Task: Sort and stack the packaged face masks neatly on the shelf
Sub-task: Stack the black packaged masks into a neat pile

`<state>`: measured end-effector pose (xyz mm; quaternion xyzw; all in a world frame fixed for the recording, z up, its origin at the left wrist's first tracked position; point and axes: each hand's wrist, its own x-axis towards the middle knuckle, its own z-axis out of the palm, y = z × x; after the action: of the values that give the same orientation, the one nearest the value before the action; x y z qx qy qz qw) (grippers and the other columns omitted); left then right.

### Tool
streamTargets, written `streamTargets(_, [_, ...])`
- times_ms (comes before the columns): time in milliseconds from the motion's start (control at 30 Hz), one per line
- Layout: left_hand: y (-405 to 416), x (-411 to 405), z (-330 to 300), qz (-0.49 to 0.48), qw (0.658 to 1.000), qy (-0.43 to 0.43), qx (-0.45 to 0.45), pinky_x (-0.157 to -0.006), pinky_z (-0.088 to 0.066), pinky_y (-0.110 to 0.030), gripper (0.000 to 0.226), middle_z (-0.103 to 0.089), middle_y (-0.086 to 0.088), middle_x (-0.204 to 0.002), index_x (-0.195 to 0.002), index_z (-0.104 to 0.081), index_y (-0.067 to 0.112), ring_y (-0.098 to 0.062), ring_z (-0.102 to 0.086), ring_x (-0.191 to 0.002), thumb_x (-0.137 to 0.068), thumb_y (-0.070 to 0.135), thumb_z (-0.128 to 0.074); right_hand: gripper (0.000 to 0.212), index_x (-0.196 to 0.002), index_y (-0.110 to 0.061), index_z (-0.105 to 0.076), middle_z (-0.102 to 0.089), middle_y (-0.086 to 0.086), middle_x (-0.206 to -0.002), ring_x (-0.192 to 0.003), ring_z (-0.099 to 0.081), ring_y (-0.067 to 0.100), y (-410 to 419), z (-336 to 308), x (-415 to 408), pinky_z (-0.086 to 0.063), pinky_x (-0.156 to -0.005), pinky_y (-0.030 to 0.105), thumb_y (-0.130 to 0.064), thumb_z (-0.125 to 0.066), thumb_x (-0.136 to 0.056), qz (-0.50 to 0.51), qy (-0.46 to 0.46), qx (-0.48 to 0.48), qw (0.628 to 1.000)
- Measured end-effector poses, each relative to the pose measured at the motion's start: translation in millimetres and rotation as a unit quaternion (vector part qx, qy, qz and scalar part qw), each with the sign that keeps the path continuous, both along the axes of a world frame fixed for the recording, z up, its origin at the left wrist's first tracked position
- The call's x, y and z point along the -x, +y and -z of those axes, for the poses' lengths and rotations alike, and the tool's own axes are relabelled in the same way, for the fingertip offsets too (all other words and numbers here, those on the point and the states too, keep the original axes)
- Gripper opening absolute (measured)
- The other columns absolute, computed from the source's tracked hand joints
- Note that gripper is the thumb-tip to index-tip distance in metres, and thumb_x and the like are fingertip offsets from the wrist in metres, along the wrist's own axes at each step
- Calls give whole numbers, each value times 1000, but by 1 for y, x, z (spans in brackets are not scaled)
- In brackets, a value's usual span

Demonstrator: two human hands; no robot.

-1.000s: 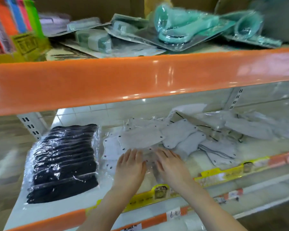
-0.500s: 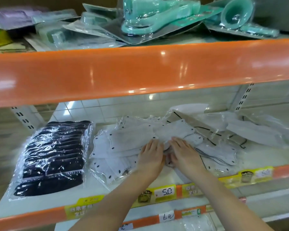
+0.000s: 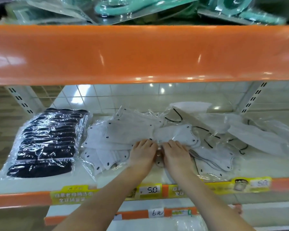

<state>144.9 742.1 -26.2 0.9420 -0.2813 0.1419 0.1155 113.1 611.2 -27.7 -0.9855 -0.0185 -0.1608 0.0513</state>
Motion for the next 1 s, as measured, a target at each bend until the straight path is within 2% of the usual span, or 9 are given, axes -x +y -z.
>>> streamTargets(100, [-5,0,-3,7,1000,-10,15,-69,-48,-23,31,-65,9,-75,-67,-67,25,-15,-65,-75,-46,28,-91,30,-63,-14,-61,-55,3,-67,-61,-58,26,-6,-4,3,-44,-54,33,-8,-85,-46,-5,-10,8,1000])
streamTargets(267, [-13,-1,-17,6,995,7,102,-81,-39,-25,17,-65,4,-86,-79,-64,18,-18,-62,-89,-68,16,-76,8,-74,-14,-59,-55,2,-75,-71,-56,26,-25,-16,9,-35,-73,33,-18,-52,-75,-32,-113,-36,992])
streamTargets(367, [-15,-1,-38,18,974,71,213,-81,-45,-29,18,-65,0,-92,-88,-64,11,-17,-58,-93,-86,17,-46,8,-78,-16,-62,-62,0,-78,-79,-61,26,-40,-45,12,-35,-80,35,-20,-69,-76,21,-87,-24,996])
streamTargets(500, [-5,5,-71,32,930,128,344,-78,-39,-3,17,-63,13,-99,-87,-61,21,2,-55,-91,-91,5,-57,14,-97,-22,-61,-66,-6,-101,-99,-58,22,-61,-96,14,-31,-85,33,-34,-57,-91,89,34,-23,995])
streamTargets(600, [4,6,-87,-7,878,232,419,-74,-42,-3,25,-63,21,-92,-88,-57,30,11,-58,-83,-87,7,-64,18,-105,-24,-57,-63,-9,-109,-103,-57,19,-67,-122,16,-30,-76,29,-38,-50,-96,51,61,-51,996])
streamTargets(700, [15,4,-96,-44,819,281,498,-58,-48,-10,22,-67,8,-80,-86,-57,22,3,-63,-68,-88,1,-61,21,-111,-26,-59,-65,-7,-112,-102,-58,22,-66,-129,14,-35,-72,28,-38,-52,-95,29,90,-103,990])
streamTargets(833, [31,2,-91,-88,788,299,531,-47,-52,-22,20,-66,-7,-83,-82,-56,13,-16,-65,-71,-91,-4,-54,22,-110,-16,-65,-67,1,-104,-97,-62,30,-54,-114,10,-46,-81,37,-16,-63,-88,-12,-47,-118,992])
streamTargets(900, [39,1,-84,-128,770,298,550,-48,-54,-24,18,-65,-9,-89,-85,-56,13,-21,-65,-75,-92,-3,-52,22,-104,-14,-66,-67,2,-98,-88,-65,28,-44,-103,12,-48,-76,33,-22,-60,-86,-45,-134,-76,987])
streamTargets(1000, [54,-1,-74,-183,708,314,606,-50,-53,-21,13,-63,-12,-90,-91,-58,7,-20,-65,-72,-93,-4,-51,38,-111,-14,-65,-65,1,-111,-103,-58,20,-27,-80,17,-39,-90,29,-38,-49,-86,-134,-109,-34,984])
